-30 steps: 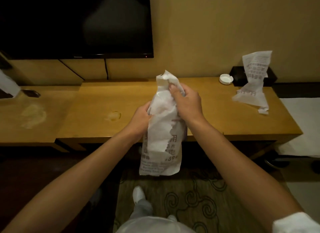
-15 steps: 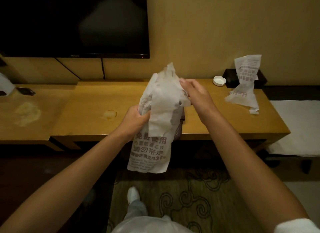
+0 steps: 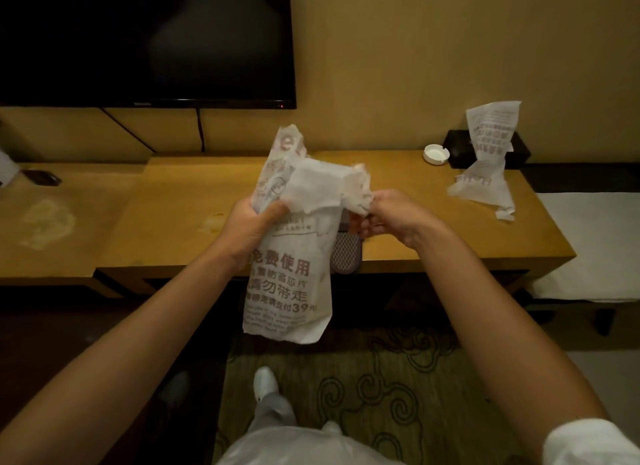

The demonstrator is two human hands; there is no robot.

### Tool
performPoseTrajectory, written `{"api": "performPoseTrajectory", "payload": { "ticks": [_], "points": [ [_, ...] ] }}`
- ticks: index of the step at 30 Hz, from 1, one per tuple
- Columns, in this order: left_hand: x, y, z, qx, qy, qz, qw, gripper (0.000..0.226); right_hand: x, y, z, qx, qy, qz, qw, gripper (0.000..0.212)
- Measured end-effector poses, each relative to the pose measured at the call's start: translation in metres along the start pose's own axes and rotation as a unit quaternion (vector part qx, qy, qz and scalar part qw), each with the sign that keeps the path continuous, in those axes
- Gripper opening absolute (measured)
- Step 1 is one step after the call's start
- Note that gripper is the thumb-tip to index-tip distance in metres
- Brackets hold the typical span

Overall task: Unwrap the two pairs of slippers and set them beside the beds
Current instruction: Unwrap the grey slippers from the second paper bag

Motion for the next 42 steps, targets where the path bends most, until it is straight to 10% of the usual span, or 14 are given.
{"api": "performPoseTrajectory", "payload": {
  "ticks": [4, 9, 13, 19, 22, 25, 28, 34, 42],
  "points": [
    [-0.002, 0.003, -0.005, 0.014, 0.053, -0.002, 0.999, 0.037, 0.002, 0.011, -0.002, 0.025, -0.04, -0.005, 0.999, 0.009],
    [0.002, 0.013, -0.007, 0.072, 0.073, -0.08, 0.992, 0.028, 0.007, -0.015, 0.004, -0.213, 0.225, -0.004, 0.951, 0.044],
    [0.004, 0.015, -0.007, 0.071, 0.009, -0.074, 0.995, 0.026, 0.023, -0.035, 0.012, -0.346, 0.08, 0.167, 0.92, 0.056],
    [-0.006, 0.01, -0.009, 0.032, -0.004, -0.016, 0.999, 0.031, 0.018, -0.014, -0.006, -0.085, 0.038, -0.184, 0.978, 0.017],
    [-0.01, 0.013, -0.009, 0.04, -0.004, -0.002, 0.999, 0.027, 0.012, 0.006, -0.02, -0.004, 0.09, 0.046, 0.995, 0.015],
    [-0.012, 0.018, -0.009, 0.054, -0.014, -0.04, 0.998, 0.027, 0.007, 0.007, -0.024, -0.042, 0.102, 0.358, 0.927, 0.014],
    [-0.009, 0.019, -0.009, 0.08, -0.047, -0.112, 0.989, 0.022, 0.01, -0.023, -0.009, -0.234, 0.247, 0.291, 0.894, 0.027],
    [-0.002, 0.015, -0.009, 0.108, -0.086, -0.177, 0.974, 0.022, 0.044, -0.062, 0.02, -0.29, 0.026, 0.093, 0.952, 0.015],
    [-0.007, 0.002, -0.009, 0.132, -0.077, -0.31, 0.939, 0.009, 0.089, -0.045, 0.037, -0.435, 0.022, 0.381, 0.816, 0.052]
  ]
}}
Point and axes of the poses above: each hand's wrist, its own z-axis away from the middle knuckle, its own x-axis out of the palm, y = z × x, the point moved 1 cm from there along -z, towards the middle knuckle, and after that the axes turned 10 degrees about y, right-handed, at the moved point
